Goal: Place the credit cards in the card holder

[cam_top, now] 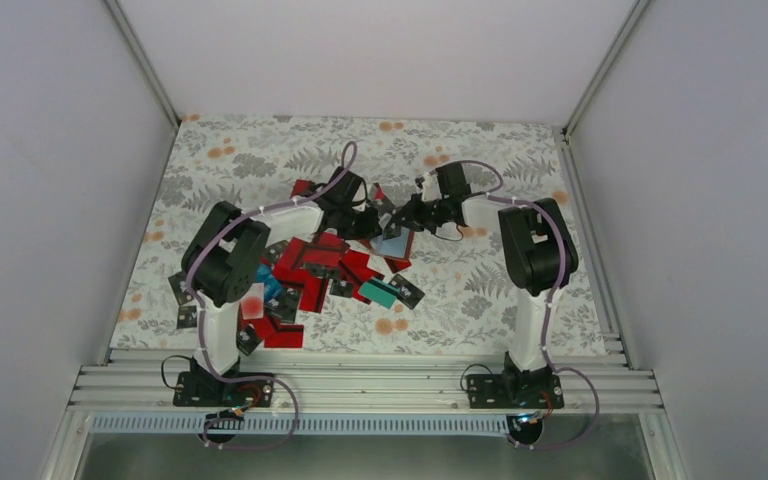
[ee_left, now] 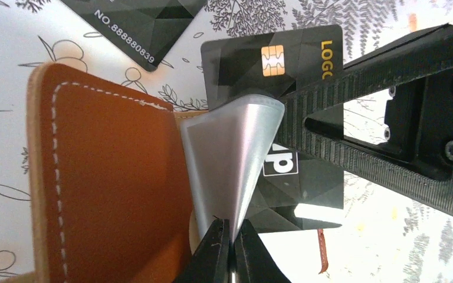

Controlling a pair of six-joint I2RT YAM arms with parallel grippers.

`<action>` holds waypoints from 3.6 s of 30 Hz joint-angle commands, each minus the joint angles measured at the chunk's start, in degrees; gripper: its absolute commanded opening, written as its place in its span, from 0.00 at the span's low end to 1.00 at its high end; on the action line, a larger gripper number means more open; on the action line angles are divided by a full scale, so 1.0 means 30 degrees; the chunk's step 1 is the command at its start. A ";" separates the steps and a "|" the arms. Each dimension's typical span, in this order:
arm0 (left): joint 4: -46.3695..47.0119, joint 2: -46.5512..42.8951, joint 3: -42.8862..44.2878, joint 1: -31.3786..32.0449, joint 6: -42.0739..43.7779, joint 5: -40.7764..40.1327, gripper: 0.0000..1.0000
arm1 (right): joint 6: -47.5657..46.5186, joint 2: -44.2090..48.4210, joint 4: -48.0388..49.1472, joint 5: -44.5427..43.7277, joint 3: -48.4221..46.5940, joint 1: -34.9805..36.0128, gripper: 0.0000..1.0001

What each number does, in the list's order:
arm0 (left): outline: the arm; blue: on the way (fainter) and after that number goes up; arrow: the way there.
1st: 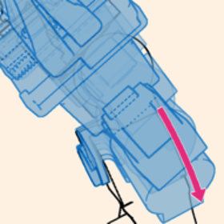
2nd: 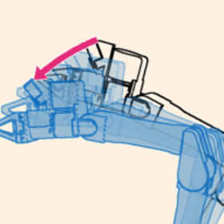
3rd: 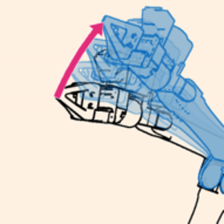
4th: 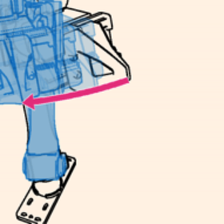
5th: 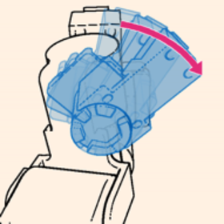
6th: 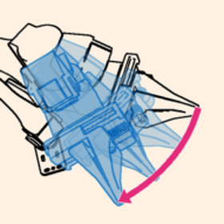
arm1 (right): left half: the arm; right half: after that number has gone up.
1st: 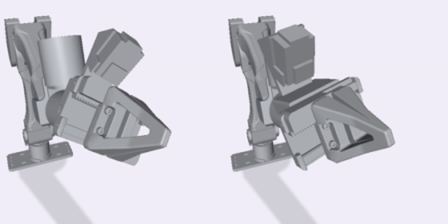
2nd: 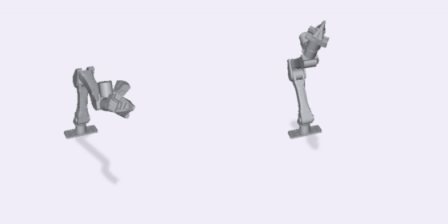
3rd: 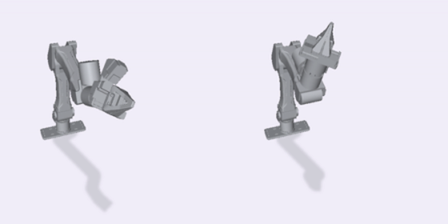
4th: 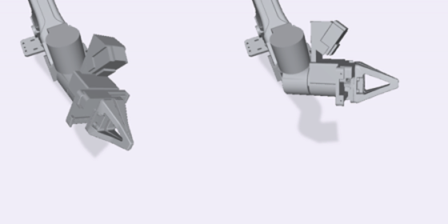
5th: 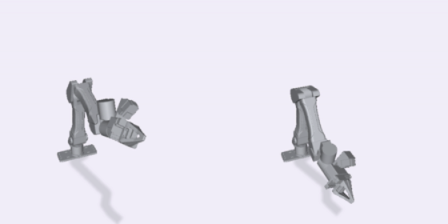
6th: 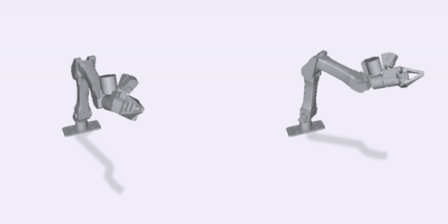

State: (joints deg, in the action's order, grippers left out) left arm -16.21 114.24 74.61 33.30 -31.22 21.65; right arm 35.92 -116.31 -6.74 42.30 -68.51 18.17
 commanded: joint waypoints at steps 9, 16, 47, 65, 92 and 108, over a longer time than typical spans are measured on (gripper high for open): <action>0.2030 -0.2931 -0.1385 -0.0459 -0.0279 0.2655 0.48 | -0.0461 -0.0068 -0.0039 0.0812 -0.1699 0.1122 0.04; -0.0267 -0.4830 -0.1208 -0.0464 0.0065 0.0946 0.63 | -0.0247 -0.0394 -0.0397 0.0881 -0.2505 0.1749 0.04; 0.3175 -0.4364 -0.5031 -0.1896 -0.0069 0.1292 0.41 | 0.0148 -0.2922 -0.0751 -0.0321 -0.4296 0.3845 0.04; 0.7182 -0.3914 -0.8653 -0.3285 -0.1002 0.2356 0.43 | -0.1537 -0.1965 -0.0257 0.2271 -0.3243 0.2151 0.04; 1.2783 -0.2330 -0.9073 -0.4258 -0.1328 0.7081 0.35 | -0.1779 -0.1852 0.2001 0.7660 -0.2622 0.1823 0.04; 1.4120 -0.1808 -0.8829 -0.4448 -0.2353 0.7969 0.03 | -0.1783 -0.1740 0.2337 0.8147 -0.2356 0.1808 0.04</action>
State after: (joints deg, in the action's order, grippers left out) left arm 22.72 107.57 47.27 20.05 -38.41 45.32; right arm 30.37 -124.64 -1.04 63.26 -76.16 23.22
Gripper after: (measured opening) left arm 0.043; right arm 0.047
